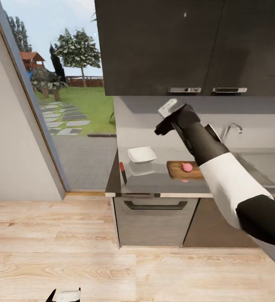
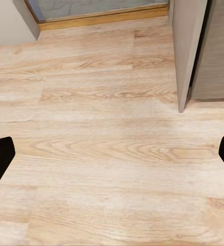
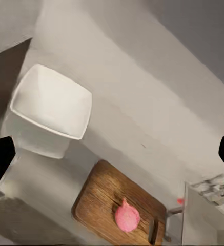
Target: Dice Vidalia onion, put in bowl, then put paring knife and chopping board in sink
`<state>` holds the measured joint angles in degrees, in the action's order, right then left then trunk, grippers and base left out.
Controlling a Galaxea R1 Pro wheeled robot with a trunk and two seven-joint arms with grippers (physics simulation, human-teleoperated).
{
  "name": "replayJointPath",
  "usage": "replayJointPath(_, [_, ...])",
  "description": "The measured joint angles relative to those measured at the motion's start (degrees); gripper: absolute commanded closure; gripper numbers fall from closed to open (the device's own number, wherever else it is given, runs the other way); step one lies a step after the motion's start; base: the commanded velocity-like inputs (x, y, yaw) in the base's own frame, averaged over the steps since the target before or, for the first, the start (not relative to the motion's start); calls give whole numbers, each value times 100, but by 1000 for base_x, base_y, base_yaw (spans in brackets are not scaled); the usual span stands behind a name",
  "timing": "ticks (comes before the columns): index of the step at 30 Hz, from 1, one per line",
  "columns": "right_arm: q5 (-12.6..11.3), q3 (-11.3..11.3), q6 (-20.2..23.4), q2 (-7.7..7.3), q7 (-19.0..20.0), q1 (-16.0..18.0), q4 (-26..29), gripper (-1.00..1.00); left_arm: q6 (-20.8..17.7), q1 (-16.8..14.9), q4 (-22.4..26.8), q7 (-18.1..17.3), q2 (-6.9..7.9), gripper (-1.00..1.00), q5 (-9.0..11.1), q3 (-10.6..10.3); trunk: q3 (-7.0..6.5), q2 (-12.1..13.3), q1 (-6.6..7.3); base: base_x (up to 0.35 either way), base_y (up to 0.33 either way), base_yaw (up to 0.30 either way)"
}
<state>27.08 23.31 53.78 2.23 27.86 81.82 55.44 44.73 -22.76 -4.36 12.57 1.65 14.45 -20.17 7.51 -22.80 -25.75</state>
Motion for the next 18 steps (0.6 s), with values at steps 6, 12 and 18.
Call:
replayJointPath(6, [1202, 381, -959, -223, 3514, 25, 631, -100, -10, 0, 3, 6, -3, -100, 0, 1, 0, 0, 0, 0, 0, 0])
replayJointPath(12, [2313, 424, -2597, -232, 5853, 29, 1125, -100, -261, 0, 5, 0, -3, -100, 5, 2, 0, -1, 0, 0, 0, 0])
replayJointPath(18, [1865, 443, -3162, -251, 6190, 28, 1499, -100, -697, 0, 7, -16, -3, -100, 7, 1, 0, 0, 0, 0, 0, 0])
